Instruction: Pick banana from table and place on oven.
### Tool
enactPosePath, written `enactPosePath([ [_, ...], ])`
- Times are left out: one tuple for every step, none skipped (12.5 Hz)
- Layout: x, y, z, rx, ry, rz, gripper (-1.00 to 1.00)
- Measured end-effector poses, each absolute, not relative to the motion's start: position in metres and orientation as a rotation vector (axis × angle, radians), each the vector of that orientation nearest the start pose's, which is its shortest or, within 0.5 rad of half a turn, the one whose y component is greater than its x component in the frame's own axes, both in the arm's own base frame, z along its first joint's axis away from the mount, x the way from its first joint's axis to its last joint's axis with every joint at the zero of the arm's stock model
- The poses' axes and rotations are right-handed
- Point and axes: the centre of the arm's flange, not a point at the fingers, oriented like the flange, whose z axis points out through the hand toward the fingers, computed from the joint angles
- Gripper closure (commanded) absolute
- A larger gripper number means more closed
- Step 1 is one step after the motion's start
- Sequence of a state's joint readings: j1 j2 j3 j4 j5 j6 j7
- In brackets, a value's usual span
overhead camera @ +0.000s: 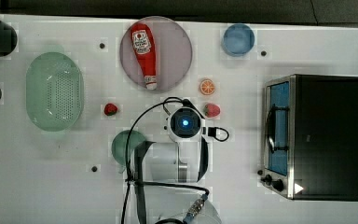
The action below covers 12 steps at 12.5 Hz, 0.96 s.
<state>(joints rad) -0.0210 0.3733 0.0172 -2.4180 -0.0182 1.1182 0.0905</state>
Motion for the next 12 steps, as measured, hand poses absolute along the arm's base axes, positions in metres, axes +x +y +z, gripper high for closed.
enactPosePath([
  [0.477,-0.003,0.152,-2.880,1.346,0.140,0.59],
  [0.477,-0.003,0.161,-2.874,1.348,0.127,0.59],
  [0.480,-0.001,0.179,-2.863,1.349,0.113,0.59],
  [0.482,0.000,0.204,-2.871,1.336,0.097,0.59],
  [0.489,0.001,0.233,-2.881,1.311,0.039,0.59],
  [0.494,0.000,0.266,-2.871,1.309,-0.009,0.59],
  [0.503,-0.001,0.302,-2.851,1.327,-0.019,0.59],
  [0.510,0.000,0.339,-2.817,1.350,-0.021,0.59],
  [0.508,0.000,0.375,-2.829,1.347,-0.010,0.59],
  [0.501,0.002,0.411,-2.863,1.338,0.018,0.59],
  [0.494,0.003,0.446,-2.873,1.341,0.056,0.59],
  [0.489,0.002,0.480,-2.868,1.345,0.067,0.59],
])
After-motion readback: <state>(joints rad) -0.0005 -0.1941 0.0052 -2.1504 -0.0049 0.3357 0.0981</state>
